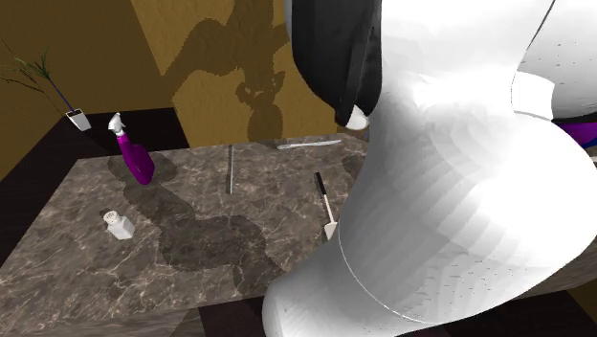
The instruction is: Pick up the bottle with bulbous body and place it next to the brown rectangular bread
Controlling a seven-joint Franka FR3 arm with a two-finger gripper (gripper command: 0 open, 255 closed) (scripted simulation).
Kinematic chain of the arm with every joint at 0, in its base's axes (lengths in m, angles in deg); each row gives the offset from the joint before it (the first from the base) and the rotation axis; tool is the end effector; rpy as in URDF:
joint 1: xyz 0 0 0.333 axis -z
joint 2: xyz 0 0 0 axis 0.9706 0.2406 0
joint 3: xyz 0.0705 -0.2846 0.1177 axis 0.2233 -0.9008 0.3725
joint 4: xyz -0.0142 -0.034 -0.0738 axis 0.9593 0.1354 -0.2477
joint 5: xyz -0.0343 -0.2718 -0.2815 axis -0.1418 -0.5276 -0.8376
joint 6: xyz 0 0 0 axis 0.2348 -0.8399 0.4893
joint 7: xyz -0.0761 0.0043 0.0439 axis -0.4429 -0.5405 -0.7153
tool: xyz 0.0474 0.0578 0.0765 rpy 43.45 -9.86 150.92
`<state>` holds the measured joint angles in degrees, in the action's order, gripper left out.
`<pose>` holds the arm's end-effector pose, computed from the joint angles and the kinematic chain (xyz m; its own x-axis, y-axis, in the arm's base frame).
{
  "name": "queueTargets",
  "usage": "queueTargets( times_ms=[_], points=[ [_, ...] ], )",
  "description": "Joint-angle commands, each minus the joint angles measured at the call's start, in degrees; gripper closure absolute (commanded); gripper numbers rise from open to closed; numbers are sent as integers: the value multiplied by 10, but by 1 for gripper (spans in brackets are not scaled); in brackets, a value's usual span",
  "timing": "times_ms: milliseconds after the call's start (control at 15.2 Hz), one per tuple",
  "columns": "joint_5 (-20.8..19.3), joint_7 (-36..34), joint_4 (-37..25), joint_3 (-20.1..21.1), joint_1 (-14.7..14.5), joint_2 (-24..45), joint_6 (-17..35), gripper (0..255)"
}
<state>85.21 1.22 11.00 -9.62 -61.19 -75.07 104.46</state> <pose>0.3776 -0.3468 0.6479 0.9910 -0.1299 -0.0329 -0.1298 -0.9915 0.0057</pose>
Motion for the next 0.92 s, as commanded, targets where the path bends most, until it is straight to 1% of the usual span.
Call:
queueTargets(
  times_ms=[0, 396, 858],
  points=[
    [-12, 18, 13, -9, 9, -24, -8, 255],
    [-39, 81, 20, -41, 37, -68, -35, 255],
    [-65, 168, -4, -92, 67, -91, -69, 255]
  ],
)
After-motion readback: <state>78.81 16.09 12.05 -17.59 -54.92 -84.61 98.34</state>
